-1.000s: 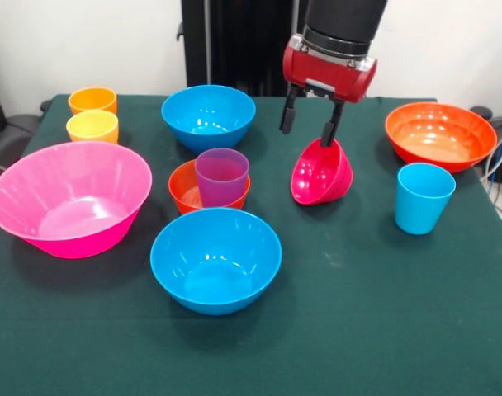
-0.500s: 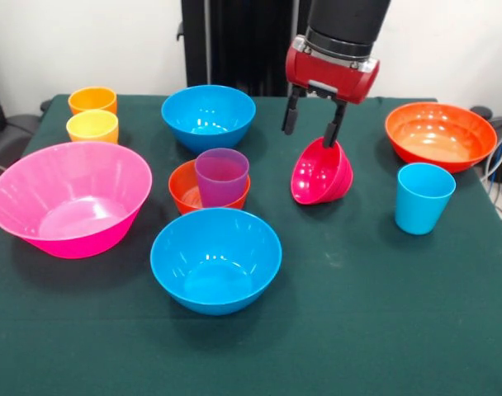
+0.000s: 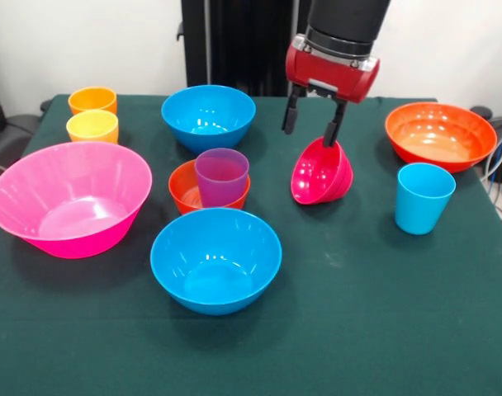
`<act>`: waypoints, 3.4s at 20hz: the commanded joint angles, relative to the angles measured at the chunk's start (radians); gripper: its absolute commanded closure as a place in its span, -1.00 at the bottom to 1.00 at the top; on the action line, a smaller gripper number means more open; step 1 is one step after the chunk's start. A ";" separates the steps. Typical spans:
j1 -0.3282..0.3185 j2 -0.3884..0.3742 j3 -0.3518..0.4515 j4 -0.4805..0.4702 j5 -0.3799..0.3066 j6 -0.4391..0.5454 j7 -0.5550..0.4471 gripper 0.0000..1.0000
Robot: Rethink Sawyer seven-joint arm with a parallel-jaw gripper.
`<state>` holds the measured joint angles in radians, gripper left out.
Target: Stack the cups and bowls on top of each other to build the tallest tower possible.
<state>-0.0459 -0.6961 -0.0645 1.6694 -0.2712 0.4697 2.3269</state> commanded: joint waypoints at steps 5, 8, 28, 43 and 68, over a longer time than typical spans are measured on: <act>-0.024 0.069 0.087 0.039 -0.022 -0.022 -0.003 -1.00; -0.020 0.107 0.101 0.067 0.004 -0.062 0.043 -1.00; 0.075 0.148 0.030 0.231 0.134 -0.100 0.201 -1.00; 0.095 0.037 0.012 0.352 0.237 -0.026 0.145 -1.00; -0.030 -0.033 0.144 0.244 0.183 -0.183 0.024 -1.00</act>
<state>-0.0577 -0.7036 -0.0458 1.9042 -0.0867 0.3082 2.3272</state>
